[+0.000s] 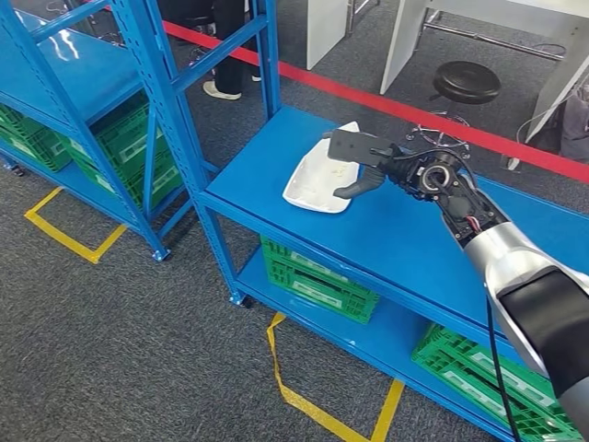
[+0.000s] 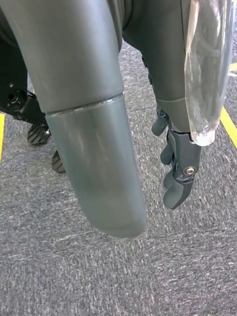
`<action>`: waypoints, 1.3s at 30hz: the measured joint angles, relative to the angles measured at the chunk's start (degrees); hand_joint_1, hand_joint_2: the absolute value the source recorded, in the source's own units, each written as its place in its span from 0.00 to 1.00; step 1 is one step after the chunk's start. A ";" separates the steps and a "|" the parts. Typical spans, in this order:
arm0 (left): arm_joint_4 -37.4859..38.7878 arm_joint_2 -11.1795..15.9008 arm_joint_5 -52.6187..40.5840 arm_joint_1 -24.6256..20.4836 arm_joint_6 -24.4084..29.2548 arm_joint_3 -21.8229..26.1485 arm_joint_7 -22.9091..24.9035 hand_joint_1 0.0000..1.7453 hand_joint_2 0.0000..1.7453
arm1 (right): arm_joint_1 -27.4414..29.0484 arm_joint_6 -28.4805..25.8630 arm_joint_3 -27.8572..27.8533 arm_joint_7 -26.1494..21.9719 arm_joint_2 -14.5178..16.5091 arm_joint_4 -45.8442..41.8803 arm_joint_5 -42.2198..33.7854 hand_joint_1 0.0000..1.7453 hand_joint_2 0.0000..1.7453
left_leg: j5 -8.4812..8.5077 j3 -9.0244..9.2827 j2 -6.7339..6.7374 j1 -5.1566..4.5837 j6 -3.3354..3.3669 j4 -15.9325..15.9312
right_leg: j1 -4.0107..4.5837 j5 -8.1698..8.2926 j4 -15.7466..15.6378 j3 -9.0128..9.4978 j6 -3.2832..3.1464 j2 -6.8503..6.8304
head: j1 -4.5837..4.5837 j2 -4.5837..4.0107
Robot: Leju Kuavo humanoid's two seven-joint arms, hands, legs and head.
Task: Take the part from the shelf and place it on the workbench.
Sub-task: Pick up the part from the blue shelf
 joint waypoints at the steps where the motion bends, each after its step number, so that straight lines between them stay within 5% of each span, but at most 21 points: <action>1: 0.00 -0.02 -0.01 -0.02 0.01 -0.01 0.00 0.00 0.00 | 0.00 -0.02 0.17 -0.01 0.32 0.36 0.00 0.00 1.00 | 0.00 0.00 0.00 0.00 0.00 0.00 | 0.00 0.00 0.00 0.00 0.00 0.00 | -0.01 0.00; 25: 0.00 -0.40 -0.85 -0.41 0.48 0.01 0.28 0.00 0.00 | 0.05 -2.11 3.02 -0.22 3.96 5.66 0.63 0.00 1.00 | 0.00 0.01 0.01 0.00 0.00 0.00 | 0.00 0.00 0.00 -0.03 0.00 0.01 | 0.00 0.00; 39: 0.00 -0.42 -0.87 -0.54 0.49 0.00 0.36 0.00 0.00 | 4.09 3.05 2.92 5.92 4.19 1.77 -6.96 0.00 1.00 | 0.00 0.03 0.02 0.01 0.00 0.01 | -0.01 0.00 0.00 -0.03 0.00 0.01 | 0.01 0.00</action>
